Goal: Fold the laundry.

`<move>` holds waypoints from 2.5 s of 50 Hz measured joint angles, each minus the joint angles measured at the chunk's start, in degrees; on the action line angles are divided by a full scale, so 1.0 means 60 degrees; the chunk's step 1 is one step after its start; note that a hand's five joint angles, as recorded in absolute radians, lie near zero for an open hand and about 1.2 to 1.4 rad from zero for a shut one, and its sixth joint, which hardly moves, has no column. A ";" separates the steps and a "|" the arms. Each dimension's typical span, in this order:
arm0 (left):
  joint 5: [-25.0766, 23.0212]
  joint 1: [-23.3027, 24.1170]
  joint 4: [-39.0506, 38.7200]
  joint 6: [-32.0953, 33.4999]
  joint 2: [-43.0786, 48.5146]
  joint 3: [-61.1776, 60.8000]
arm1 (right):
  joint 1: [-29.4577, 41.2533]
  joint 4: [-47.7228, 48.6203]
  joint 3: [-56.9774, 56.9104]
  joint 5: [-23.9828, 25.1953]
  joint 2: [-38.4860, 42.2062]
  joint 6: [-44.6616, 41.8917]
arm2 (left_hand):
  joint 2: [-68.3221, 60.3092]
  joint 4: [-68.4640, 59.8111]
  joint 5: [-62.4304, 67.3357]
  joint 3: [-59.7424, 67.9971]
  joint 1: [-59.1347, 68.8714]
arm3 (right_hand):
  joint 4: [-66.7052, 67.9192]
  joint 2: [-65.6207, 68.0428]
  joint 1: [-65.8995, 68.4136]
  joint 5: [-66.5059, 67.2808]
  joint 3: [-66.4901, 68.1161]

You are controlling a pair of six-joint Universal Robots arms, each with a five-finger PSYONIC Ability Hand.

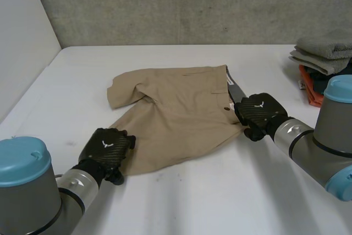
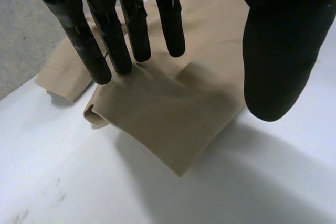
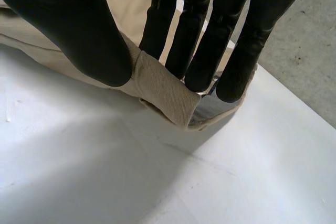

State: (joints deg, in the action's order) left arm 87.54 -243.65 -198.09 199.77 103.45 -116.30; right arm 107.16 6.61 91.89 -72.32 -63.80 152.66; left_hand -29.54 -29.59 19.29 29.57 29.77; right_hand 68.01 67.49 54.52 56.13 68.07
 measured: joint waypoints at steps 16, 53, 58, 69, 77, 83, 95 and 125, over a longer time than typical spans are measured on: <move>-0.0002 -0.0423 -0.0138 0.0587 0.1207 0.0441 | -0.0016 0.0019 0.0056 -0.0006 0.0014 -0.0057 | -0.0580 -0.0587 0.0613 0.0599 0.0579 | 0.0001 0.0000 0.0000 0.0000 0.0011; -0.0146 -0.0300 0.4773 0.0854 -0.2853 -0.0069 | -0.0836 -0.7066 0.1194 -0.0022 -0.3613 -0.5887 | -0.6471 -0.6510 0.6369 0.6385 0.5803 | 0.0002 0.0000 0.0000 -0.0002 0.0011; -0.0182 -0.0239 0.5166 0.0849 -0.2800 0.0016 | -0.1046 -0.7187 0.1410 0.0009 -0.3620 -0.6295 | -0.6486 -0.6510 0.6369 0.6394 0.5803 | 0.0003 0.0000 0.0000 -0.0002 0.0011; -0.0106 -0.0214 0.1964 0.0949 -0.0162 0.1868 | -0.0351 -0.4924 -0.0143 -0.0363 -0.1331 -0.4318 | -0.6499 -0.6513 0.6383 0.6423 0.5834 | 0.0004 0.0001 0.0306 -0.0002 0.0011; -0.0044 -0.0175 0.1195 0.0970 0.2050 0.4637 | -0.0042 -0.4833 -0.2359 -0.1174 -0.0066 -0.3232 | -0.6500 -0.6513 0.6384 0.6424 0.5843 | 0.0004 0.0000 0.0481 -0.0002 0.0011; -0.0034 0.0077 0.1985 0.0958 0.2672 0.5180 | -0.0044 -0.5682 -0.2855 -0.1332 0.0343 -0.2970 | -0.6500 -0.6513 0.6384 0.6424 0.5844 | -0.1984 -0.1989 -0.1119 -0.1463 -0.2007; -0.0061 0.0298 0.2456 0.0966 0.1799 0.3787 | -0.0146 -0.6363 -0.3232 -0.1266 0.0500 -0.2632 | -0.6500 -0.6513 0.6384 0.6433 0.5847 | -0.8074 -0.7784 -0.6145 -0.7723 -0.8013; -0.0072 0.0148 0.2380 0.0968 0.0869 0.3062 | -0.0175 -0.8080 -0.3157 0.0565 0.1064 -0.1545 | -0.6500 -0.6513 0.6384 0.6445 0.5847 | -0.6225 -0.6133 -0.4724 -0.6108 -0.6227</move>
State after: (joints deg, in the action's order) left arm 87.10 -242.76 -183.81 205.58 108.66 -97.93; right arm 106.11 -41.87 72.95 -68.93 -57.42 143.39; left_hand -68.55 -68.67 57.59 68.24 64.85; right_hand 30.66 30.69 26.17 19.49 30.71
